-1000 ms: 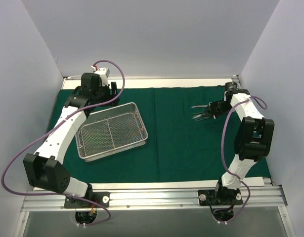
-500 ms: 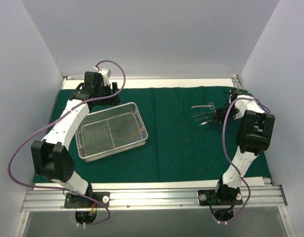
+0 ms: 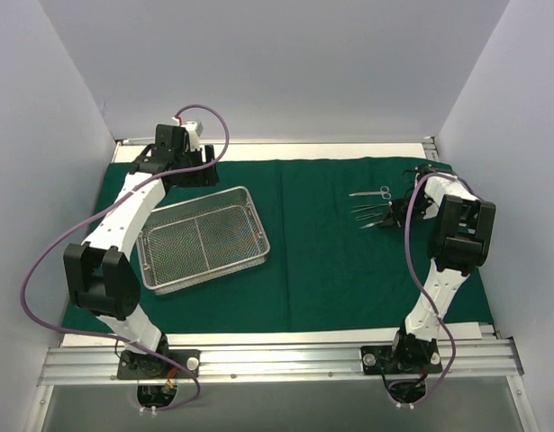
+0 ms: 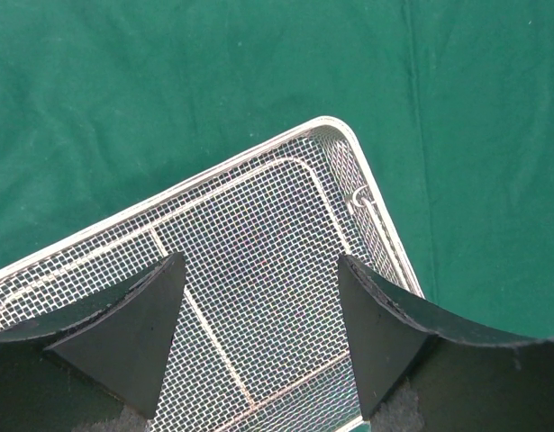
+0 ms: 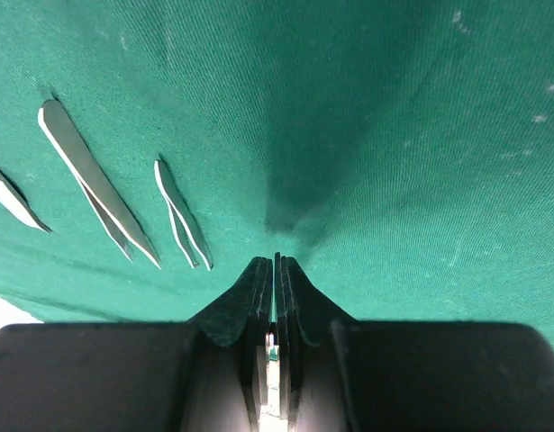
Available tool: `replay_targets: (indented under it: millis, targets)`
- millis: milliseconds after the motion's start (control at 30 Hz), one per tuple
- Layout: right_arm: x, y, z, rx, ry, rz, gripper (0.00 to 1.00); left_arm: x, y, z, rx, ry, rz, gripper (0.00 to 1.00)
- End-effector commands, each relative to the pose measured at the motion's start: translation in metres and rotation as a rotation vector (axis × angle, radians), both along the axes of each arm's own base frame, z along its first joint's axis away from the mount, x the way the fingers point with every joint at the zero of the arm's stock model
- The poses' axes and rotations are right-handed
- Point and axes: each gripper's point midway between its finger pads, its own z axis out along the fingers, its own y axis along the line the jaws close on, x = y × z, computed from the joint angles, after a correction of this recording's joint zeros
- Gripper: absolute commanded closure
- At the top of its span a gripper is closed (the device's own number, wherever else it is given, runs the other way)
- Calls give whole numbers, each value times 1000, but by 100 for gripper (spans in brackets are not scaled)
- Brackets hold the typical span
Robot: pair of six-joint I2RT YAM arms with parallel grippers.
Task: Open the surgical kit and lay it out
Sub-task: Place the medical item in the surgical kit.
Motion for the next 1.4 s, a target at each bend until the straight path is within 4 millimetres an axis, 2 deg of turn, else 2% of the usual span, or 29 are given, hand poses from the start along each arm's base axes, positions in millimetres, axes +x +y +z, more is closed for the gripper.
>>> replay_targets:
  millis: [0, 567, 933, 1233, 1367]
  targets:
    - [-5, -2, 2, -11, 40, -43, 96, 9, 0, 18, -18, -38, -3, 23]
    - [-10, -7, -19, -42, 71, -102, 92, 9, 3, 15, -28, -28, 2, 23]
    - [-15, -7, -28, -46, 97, -92, 78, 7, 3, 14, -38, -28, 1, 23]
    - [-19, -7, -24, -50, 98, -75, 75, 5, 3, 14, -40, -28, -2, 23]
    - [-17, -9, -11, -67, 73, -38, 67, 4, 3, 14, -40, -29, -2, 23]
